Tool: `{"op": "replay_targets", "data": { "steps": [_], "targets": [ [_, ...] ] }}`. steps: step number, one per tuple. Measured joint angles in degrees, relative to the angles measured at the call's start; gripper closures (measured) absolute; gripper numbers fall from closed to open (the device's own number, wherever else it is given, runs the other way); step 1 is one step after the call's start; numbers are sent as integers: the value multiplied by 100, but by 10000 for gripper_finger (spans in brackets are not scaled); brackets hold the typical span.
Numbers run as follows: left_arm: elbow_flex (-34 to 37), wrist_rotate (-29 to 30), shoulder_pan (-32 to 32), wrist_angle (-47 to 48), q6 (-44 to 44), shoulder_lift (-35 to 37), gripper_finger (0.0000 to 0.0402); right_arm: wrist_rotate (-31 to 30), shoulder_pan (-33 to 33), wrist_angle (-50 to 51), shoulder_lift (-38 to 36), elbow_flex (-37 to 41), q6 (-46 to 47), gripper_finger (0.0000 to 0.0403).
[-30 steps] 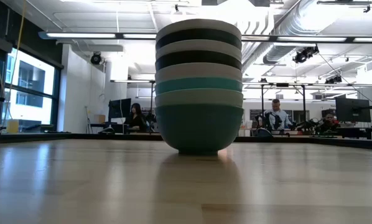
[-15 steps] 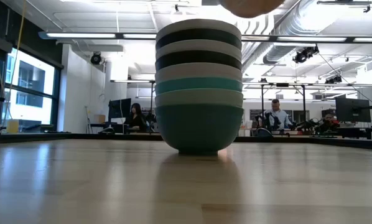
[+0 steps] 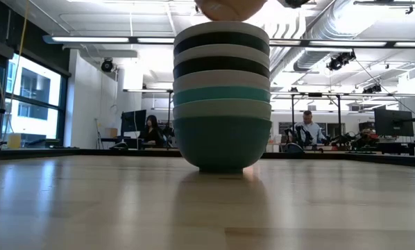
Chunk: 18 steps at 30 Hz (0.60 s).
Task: Nest bowls inside each other
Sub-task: Stack the orange bowl on the white bowl
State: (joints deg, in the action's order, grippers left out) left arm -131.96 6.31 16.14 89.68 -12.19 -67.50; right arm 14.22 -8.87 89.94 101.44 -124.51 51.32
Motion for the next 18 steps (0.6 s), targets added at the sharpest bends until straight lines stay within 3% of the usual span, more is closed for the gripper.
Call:
{"op": "replay_targets", "data": {
  "steps": [7, 18],
  "targets": [
    [151, 5, 0, 31, 66, 206, 234, 134, -91, 12, 304, -28, -235, 403],
    [1185, 47, 0, -375, 153, 926, 234, 124, -87, 8, 638, -23, -238, 403]
  ]
}}
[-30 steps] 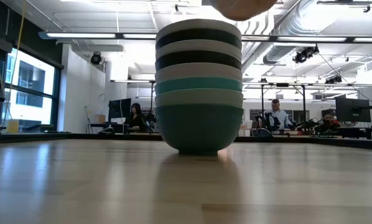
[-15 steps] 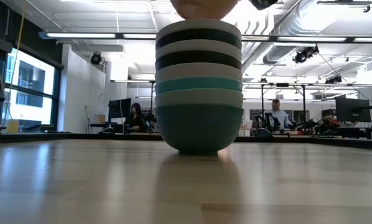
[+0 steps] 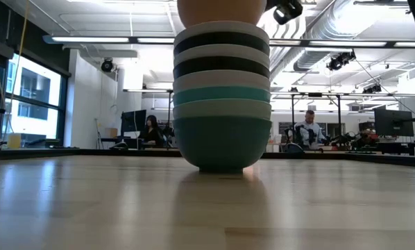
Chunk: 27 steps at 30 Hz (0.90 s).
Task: Nest bowls inside each other
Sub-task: Stack the orange bowl on the white bowl
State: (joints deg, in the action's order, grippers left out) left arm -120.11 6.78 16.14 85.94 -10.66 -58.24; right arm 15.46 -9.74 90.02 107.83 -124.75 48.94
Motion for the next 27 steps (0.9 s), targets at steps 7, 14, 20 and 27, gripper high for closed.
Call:
{"op": "replay_targets", "data": {
  "steps": [7, 14, 20, 27],
  "targets": [
    [655, 41, -2, -346, -1, 438, 234, -2, 1, 0, 152, 2, 10, 403],
    [980, 164, -2, -425, 0, 684, 234, -52, 32, 0, 169, 7, 60, 403],
    [1148, 163, -2, -633, 0, 854, 234, -271, 159, 0, 169, 7, 9, 403],
    [1164, 162, -1, -661, 64, 881, 234, -443, 220, -2, 169, 7, 7, 403]
  ]
}}
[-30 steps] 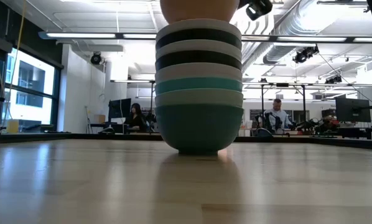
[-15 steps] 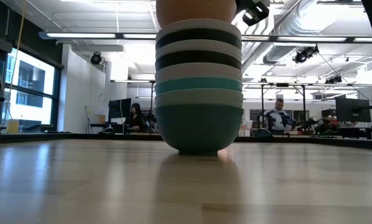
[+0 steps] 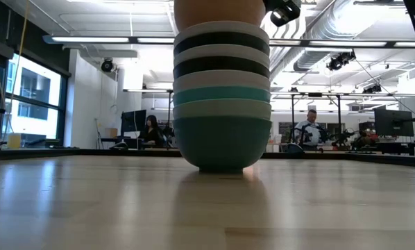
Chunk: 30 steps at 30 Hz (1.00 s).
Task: Nest bowls inside each other
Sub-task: Stack the orange bowl on the white bowl
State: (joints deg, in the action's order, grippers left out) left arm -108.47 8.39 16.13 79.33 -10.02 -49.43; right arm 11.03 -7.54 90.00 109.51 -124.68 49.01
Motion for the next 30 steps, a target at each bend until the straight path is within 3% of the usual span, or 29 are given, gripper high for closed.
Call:
{"op": "replay_targets", "data": {
  "steps": [30],
  "targets": [
    [0, -36, 0, 11, 96, 0, 234, -30, 157, 2, -89, 4, 91, 403]
  ]
}}
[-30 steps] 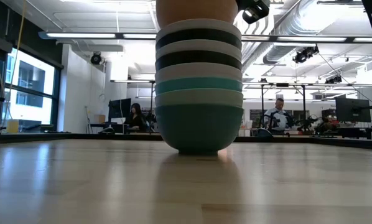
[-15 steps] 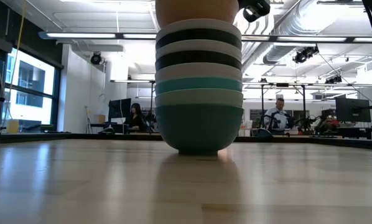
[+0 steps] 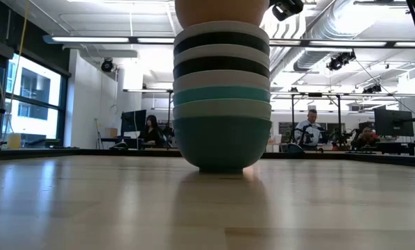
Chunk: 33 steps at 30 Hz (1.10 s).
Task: Nest bowls inside each other
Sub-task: Stack the orange bowl on the white bowl
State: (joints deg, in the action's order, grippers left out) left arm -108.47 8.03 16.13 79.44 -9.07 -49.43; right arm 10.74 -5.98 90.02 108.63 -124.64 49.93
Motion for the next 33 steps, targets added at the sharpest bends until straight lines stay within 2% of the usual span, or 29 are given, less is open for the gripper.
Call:
{"op": "replay_targets", "data": {
  "steps": [3, 14, 23, 29, 33],
  "targets": [
    [0, 0, 1, 2, -8, 0, 234, 27, -59, 0, -3, 0, -102, 403],
    [0, 2, 0, -115, 18, 0, 234, 734, -115, -2, -60, -11, -758, 403],
    [0, 11, 0, -548, 186, -28, 234, 744, -320, 0, -223, -11, -981, 403],
    [0, 17, 0, -634, 293, -130, 234, 1045, -352, 7, -218, -25, -1195, 403],
    [0, 17, 0, -634, 314, -252, 234, 1045, -355, -9, -218, -360, -1493, 403]
  ]
}}
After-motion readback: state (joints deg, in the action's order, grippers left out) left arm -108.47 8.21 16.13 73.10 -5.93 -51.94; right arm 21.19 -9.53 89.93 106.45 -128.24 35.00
